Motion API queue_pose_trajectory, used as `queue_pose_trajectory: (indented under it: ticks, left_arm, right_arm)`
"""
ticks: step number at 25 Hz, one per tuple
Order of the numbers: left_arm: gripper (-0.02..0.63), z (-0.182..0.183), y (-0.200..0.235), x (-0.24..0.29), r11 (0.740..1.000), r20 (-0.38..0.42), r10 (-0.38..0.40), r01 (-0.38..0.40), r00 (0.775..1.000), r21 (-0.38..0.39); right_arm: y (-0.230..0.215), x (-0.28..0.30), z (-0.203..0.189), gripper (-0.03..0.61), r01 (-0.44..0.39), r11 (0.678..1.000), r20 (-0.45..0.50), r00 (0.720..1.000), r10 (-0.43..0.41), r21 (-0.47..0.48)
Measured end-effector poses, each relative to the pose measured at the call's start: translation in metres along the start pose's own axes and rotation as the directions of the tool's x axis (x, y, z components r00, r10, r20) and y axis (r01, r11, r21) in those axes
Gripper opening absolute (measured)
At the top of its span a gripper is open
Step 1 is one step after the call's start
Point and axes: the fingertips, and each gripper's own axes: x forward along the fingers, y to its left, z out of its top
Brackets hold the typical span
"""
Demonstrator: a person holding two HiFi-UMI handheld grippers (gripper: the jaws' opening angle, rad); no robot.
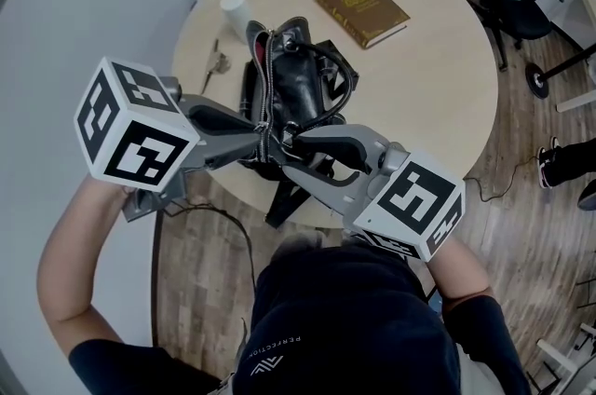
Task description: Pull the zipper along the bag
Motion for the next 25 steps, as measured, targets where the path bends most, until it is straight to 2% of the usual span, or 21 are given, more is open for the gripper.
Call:
queue_pose_trajectory:
  ticks: [3,7,11,14,17,22,25]
  left_arm:
    - [0.026,-0.003,-0.001,0.001,1.0,0.024,-0.004,0.004,1.0,-0.007]
    - [0.026,-0.004,-0.001,-0.001,1.0,0.046,-0.001,0.001,0.999,-0.007]
    - [0.026,-0.005,-0.002,-0.002,1.0,0.058,-0.007,0.007,0.998,0.0]
    - [0.026,-0.005,-0.003,-0.002,1.0,0.068,-0.015,0.014,0.998,0.004]
    - [0.026,-0.006,-0.003,-0.001,1.0,0.073,-0.015,0.014,0.997,0.017]
    - [0.026,-0.007,-0.005,-0.001,0.999,0.07,-0.01,0.007,0.997,0.049]
    - [0.026,-0.009,-0.005,-0.002,0.998,0.066,-0.001,-0.003,0.998,0.064]
  right_arm:
    - [0.001,0.0,0.003,0.135,0.04,0.996,-0.016,0.999,-0.042,-0.083]
    - [0.007,0.004,0.008,0.164,0.1,0.974,-0.03,0.994,-0.108,-0.205]
    - [0.007,0.011,0.013,0.186,0.14,0.956,-0.033,0.988,-0.154,-0.259]
    - [0.007,0.013,0.014,0.186,0.174,0.933,-0.068,0.976,-0.205,-0.314]
    - [0.005,0.02,0.016,0.187,0.199,0.914,-0.054,0.971,-0.232,-0.355]
    - [0.0,0.029,0.013,0.186,0.228,0.868,-0.106,0.947,-0.303,-0.44]
    - [0.0,0.034,0.01,0.183,0.21,0.872,-0.139,0.944,-0.298,-0.442]
